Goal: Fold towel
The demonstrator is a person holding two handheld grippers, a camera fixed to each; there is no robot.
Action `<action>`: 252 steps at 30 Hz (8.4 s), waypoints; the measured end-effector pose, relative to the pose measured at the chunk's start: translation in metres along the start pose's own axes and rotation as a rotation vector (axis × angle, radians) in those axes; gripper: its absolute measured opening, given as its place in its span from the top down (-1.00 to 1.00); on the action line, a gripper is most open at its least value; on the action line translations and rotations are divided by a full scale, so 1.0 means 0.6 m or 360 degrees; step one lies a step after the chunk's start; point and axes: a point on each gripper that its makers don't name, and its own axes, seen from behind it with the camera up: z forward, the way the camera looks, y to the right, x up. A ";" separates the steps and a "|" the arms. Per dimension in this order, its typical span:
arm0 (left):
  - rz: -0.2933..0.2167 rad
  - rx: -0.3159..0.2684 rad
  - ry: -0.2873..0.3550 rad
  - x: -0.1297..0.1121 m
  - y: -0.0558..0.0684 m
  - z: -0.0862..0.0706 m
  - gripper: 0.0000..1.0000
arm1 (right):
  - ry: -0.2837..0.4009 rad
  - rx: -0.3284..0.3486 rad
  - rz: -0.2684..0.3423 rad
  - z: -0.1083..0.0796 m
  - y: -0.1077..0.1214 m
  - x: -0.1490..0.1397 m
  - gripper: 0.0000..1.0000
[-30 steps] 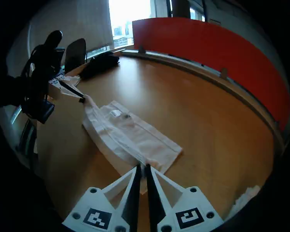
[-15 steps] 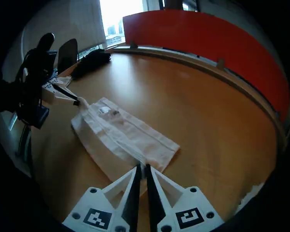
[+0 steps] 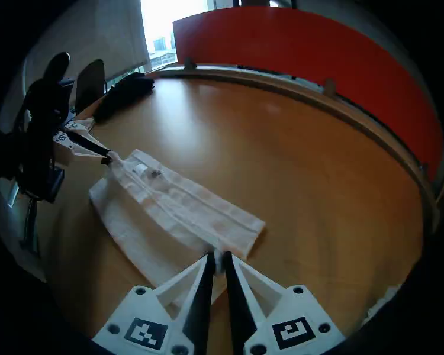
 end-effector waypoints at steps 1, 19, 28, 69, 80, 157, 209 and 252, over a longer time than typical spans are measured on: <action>0.0005 0.0006 -0.0003 0.000 -0.002 0.002 0.52 | -0.0001 -0.0005 0.0000 0.002 0.001 0.001 0.67; 0.0092 0.0095 -0.0013 0.014 -0.036 0.019 -0.07 | 0.0011 -0.0110 0.0008 0.022 0.033 0.022 -0.02; 0.0094 0.0120 0.0015 0.026 -0.048 0.015 -0.40 | 0.0035 -0.0140 0.0010 0.024 0.048 0.035 -0.27; -0.0014 0.0188 0.0064 -0.023 -0.030 -0.055 -0.92 | 0.0094 -0.0144 0.0047 -0.029 0.012 0.000 -0.79; -0.0068 0.0229 0.0093 -0.054 -0.017 -0.092 -0.92 | 0.0090 -0.0131 0.0029 -0.042 -0.007 -0.024 -0.80; -0.0350 0.0643 0.0231 -0.198 -0.048 -0.242 -0.92 | -0.0112 0.0090 -0.0283 -0.028 -0.033 -0.120 -0.18; -0.0350 0.0643 0.0254 -0.198 -0.050 -0.255 -0.92 | 0.0025 0.0023 -0.0266 -0.080 -0.022 -0.079 0.90; -0.0394 0.0682 0.0301 -0.199 -0.036 -0.275 -0.93 | 0.0136 0.0443 -0.0815 -0.027 -0.226 0.154 0.90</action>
